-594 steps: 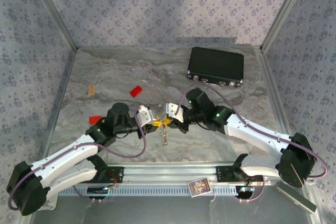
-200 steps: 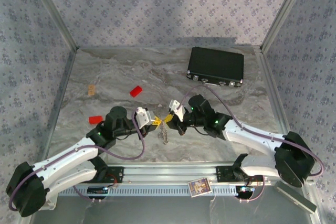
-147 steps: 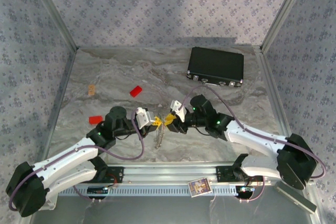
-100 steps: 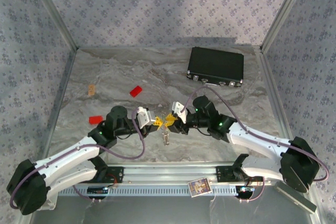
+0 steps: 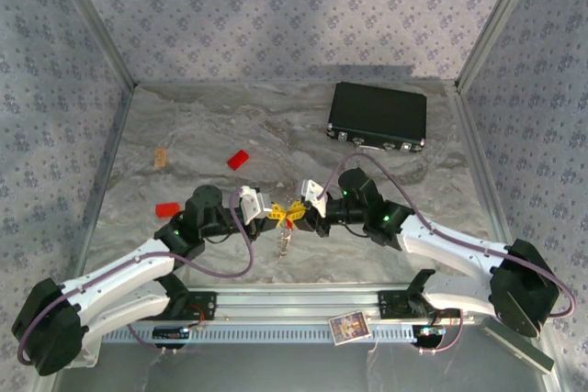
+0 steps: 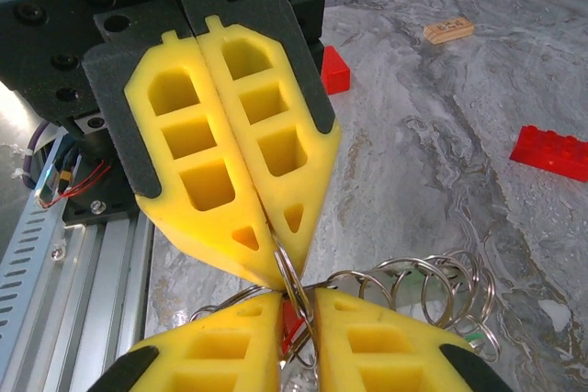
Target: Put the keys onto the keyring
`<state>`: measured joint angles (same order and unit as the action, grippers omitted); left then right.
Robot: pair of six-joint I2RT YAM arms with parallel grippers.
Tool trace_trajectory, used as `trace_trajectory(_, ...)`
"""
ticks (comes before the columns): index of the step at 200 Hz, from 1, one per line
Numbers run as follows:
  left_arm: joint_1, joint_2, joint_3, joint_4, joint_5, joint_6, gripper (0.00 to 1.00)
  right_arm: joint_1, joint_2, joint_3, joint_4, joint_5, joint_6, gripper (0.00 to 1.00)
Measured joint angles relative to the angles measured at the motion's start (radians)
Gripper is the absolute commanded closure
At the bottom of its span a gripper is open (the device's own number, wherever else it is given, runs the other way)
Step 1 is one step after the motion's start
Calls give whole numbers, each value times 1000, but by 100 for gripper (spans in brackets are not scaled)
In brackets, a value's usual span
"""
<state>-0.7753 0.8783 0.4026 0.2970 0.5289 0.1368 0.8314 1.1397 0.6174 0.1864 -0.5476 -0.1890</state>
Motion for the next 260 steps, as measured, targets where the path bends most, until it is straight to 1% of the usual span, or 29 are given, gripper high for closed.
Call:
trace_trajectory(24, 0, 1, 0, 0, 3, 0, 100, 0, -2, 0, 1, -3, -4, 88)
trace_trajectory(40, 0, 1, 0, -1, 3, 0, 100, 0, -2, 0, 2, -8, -9, 93)
trace_trajectory(54, 1, 1, 0, -2, 3, 0, 100, 0, -2, 0, 2, -9, -13, 100)
trace_trajectory(58, 1, 1, 0, -2, 3, 0, 100, 0, -2, 0, 2, -10, -9, 100)
trace_trajectory(67, 1, 1, 0, -4, 2, 1, 94, 0, -2, 0, 0, -10, -16, 100)
trace_trajectory(81, 1, 0, 0, -8, 2, 3, 89, 0, -3, 0, -7, -11, -23, 100)
trace_trajectory(102, 0, 0, 0, -24, 0, 14, 88, 3, -6, 10, -56, -18, -50, 100)
trace_trajectory(127, 0, 0, 11, -79, -2, 43, 88, 5, -6, 52, -168, -17, -105, 100)
trace_trajectory(159, -5, 10, 57, -140, -1, 79, 85, 7, 2, 143, -327, -12, -188, 100)
trace_trajectory(200, -5, 29, 74, -170, 10, 100, 82, 26, 60, 256, -482, 12, -282, 100)
trace_trajectory(211, -5, 33, 74, -176, 14, 103, 83, 29, 72, 272, -509, 16, -302, 100)
trace_trajectory(220, -5, 34, 74, -182, 21, 106, 85, 32, 78, 282, -525, 18, -314, 100)
trace_trajectory(247, -6, 34, 74, -196, 45, 117, 100, 35, 85, 294, -547, 30, -336, 100)
trace_trajectory(260, -6, 34, 74, -200, 50, 117, 100, 35, 84, 294, -546, 36, -336, 100)
